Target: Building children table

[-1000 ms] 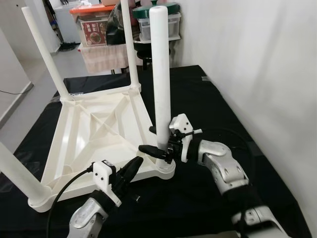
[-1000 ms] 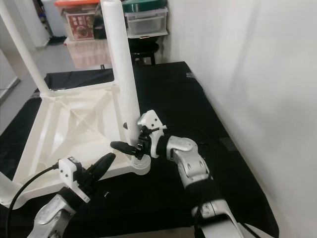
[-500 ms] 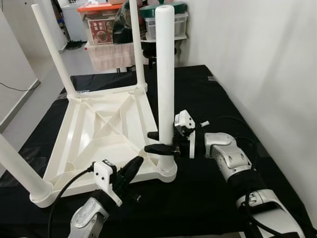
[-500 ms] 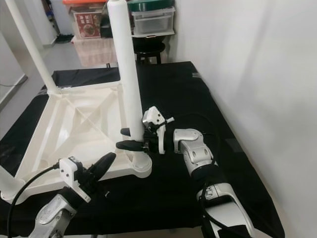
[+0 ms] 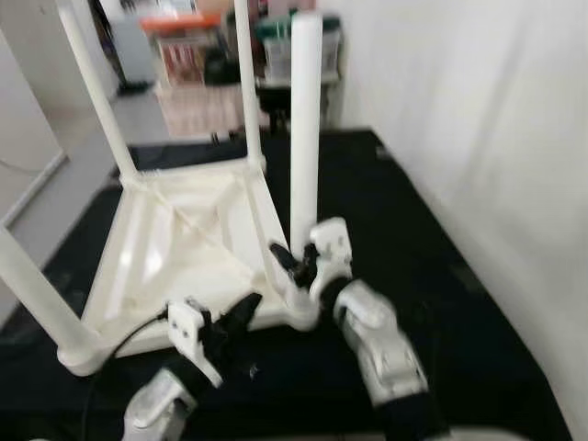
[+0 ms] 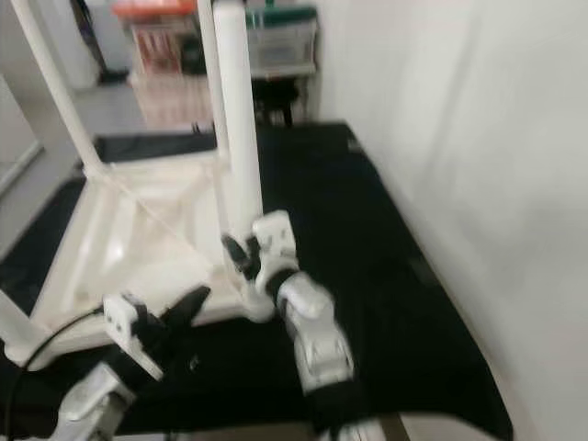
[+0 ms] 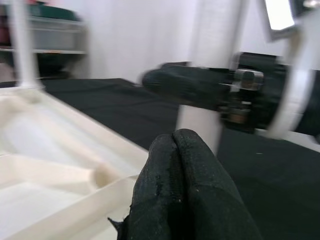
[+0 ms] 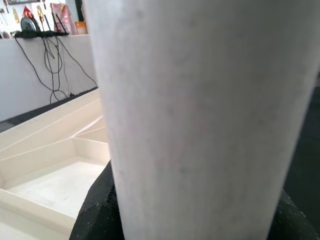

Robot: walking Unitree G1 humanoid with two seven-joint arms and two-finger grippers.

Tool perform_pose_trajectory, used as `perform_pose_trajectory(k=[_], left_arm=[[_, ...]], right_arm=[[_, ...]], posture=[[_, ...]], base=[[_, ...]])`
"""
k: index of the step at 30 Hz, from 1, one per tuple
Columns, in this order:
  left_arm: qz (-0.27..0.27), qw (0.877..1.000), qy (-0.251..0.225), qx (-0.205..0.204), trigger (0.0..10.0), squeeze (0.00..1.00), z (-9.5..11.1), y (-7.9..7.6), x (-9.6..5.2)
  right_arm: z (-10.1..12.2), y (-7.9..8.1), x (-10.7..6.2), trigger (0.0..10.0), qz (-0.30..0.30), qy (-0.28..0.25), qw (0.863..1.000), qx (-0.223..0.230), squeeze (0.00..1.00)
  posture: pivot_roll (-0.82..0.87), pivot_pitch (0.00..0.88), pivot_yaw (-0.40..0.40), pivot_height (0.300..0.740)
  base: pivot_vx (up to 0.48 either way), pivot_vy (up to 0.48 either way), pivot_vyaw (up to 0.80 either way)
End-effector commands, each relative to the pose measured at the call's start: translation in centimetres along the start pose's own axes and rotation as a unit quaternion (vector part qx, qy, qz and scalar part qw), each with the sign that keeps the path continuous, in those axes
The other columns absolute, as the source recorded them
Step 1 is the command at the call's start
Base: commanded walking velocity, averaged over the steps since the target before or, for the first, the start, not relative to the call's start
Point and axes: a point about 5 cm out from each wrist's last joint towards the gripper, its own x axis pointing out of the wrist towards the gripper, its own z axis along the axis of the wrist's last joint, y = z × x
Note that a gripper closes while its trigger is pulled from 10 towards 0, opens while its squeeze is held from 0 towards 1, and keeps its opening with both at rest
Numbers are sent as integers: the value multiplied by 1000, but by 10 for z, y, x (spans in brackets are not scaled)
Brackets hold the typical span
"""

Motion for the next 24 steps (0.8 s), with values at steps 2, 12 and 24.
perform_pose_trajectory(k=[2,12,24], left_arm=[[-3,1000,5,1,10000,0,0,2,0],[1,1000,3,4,10000,0,1,1,1],[0,1000,3,3,10000,0,0,-1,4]], right_arm=[[-37,13,-5,0,23,82,996,28,0],[-10,12,9,10000,64,48,996,30,1000],[22,-31,13,10000,303,30,952,-36,0]], posture=[[8,0,47,740],[23,0,41,740],[45,0,18,740]], base=[[0,0,0],[0,0,0],[0,0,0]])
